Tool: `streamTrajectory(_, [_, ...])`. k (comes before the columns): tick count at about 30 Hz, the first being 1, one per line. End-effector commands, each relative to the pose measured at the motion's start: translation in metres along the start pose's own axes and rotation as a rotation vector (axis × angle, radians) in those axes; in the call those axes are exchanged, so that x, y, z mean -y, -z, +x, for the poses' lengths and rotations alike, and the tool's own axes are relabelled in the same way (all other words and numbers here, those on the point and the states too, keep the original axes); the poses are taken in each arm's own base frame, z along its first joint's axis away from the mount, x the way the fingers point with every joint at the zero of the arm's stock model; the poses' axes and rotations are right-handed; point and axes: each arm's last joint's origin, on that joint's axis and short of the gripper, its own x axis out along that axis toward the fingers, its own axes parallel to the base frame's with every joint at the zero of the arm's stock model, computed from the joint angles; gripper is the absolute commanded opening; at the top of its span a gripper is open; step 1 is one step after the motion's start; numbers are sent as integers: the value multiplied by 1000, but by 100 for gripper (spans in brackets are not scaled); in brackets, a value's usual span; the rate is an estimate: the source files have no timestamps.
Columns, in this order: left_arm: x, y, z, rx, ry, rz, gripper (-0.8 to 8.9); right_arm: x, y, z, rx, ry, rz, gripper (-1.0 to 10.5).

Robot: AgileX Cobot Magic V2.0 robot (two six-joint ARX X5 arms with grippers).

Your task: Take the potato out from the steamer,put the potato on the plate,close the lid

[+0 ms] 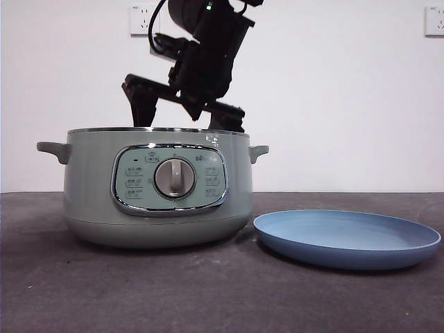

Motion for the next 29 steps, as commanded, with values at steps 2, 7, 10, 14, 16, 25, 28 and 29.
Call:
streamTrajectory(2, [0, -5, -8, 68, -3, 2, -8, -1, 6, 18, -35, 1, -8, 593])
streamTrajectory(7, [0, -5, -8, 68, -3, 2, -8, -1, 7, 20, -41, 0, -7, 555])
streamTrajectory(10, [0, -5, -8, 68, -3, 2, -8, -2, 7, 20, -45, -10, -8, 490])
streamTrajectory(14, [0, -5, -8, 68, -3, 2, -8, -4, 10, 20, -70, -25, -10, 488])
streamTrajectory(16, [0, -5, -8, 68, -3, 2, -8, -6, 11, 20, -78, -28, -16, 463])
streamTrajectory(25, [1, -5, -8, 68, -1, 5, -9, -12, 14, 20, -106, -32, -28, 351])
streamTrajectory(28, [1, -5, -8, 67, 0, 5, -8, -12, 14, 20, -107, -32, -27, 298])
streamTrajectory(29, [1, -5, -8, 66, 1, 5, -8, -12, 14, 20, -107, -30, -27, 252])
